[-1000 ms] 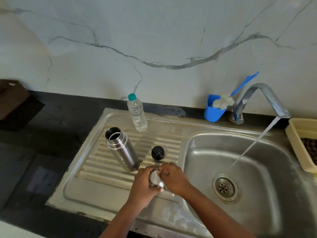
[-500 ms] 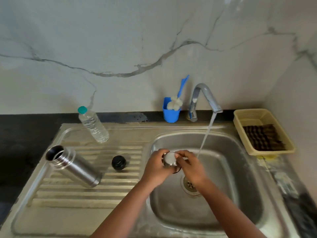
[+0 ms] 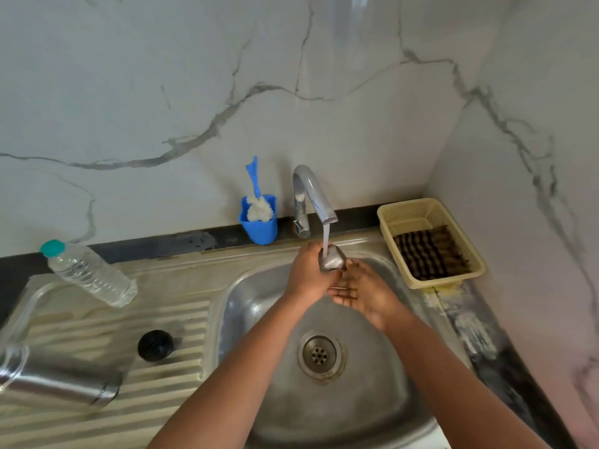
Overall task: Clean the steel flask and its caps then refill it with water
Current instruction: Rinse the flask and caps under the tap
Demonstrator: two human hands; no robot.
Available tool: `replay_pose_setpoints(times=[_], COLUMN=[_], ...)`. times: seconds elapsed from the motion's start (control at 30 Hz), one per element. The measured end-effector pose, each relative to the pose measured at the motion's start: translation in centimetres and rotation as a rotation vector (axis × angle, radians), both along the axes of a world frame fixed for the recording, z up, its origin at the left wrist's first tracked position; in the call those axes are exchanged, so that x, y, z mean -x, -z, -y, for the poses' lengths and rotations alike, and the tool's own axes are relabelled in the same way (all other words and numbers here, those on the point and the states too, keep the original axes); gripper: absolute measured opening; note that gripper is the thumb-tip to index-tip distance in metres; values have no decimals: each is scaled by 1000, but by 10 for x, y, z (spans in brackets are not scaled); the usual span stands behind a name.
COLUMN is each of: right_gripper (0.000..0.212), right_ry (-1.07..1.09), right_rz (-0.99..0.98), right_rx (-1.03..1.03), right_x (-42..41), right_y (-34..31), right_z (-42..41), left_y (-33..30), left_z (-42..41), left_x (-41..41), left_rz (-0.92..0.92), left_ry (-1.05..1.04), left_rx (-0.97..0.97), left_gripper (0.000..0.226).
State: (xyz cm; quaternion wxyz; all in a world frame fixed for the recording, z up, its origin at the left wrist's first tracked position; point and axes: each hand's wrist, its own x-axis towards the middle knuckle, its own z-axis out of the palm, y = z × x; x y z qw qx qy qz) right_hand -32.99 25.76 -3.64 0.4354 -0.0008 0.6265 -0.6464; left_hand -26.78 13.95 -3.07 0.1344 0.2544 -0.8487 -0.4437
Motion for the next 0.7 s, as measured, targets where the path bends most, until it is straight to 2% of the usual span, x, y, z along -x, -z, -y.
replay_pose_setpoints(times=[0.1,0.27,0.37,0.5,0.57,0.6,0.7], right_gripper=[22,39,38,32,30,29,39], right_ry=[-33,-85,-58,-69,-84,-87,-85], right_rz=[-93,-200,-152,32,66,22,-323], right_rx=[-62,94,109,200,213,191,61], right_x=[5,11,14,17,16,13,5], right_y=[4,3,2,0,-2,-4,-4], right_z=[2,4,5,6,8,10,18], left_y=[3,1,-3,-12,-12,-11,-9], left_z=[1,5,9,17,20,21,20], left_x=[4,-1,-6,-15,-18,-19,-19], left_rz=[-31,-31,-88,-136,-100,-68,-38], left_ry=[-46,86,148,213,185,129,-85], left_rx=[-29,-112,-254,-505,-500,-476,-490], left_gripper=[53,49,65,76,67,58,16])
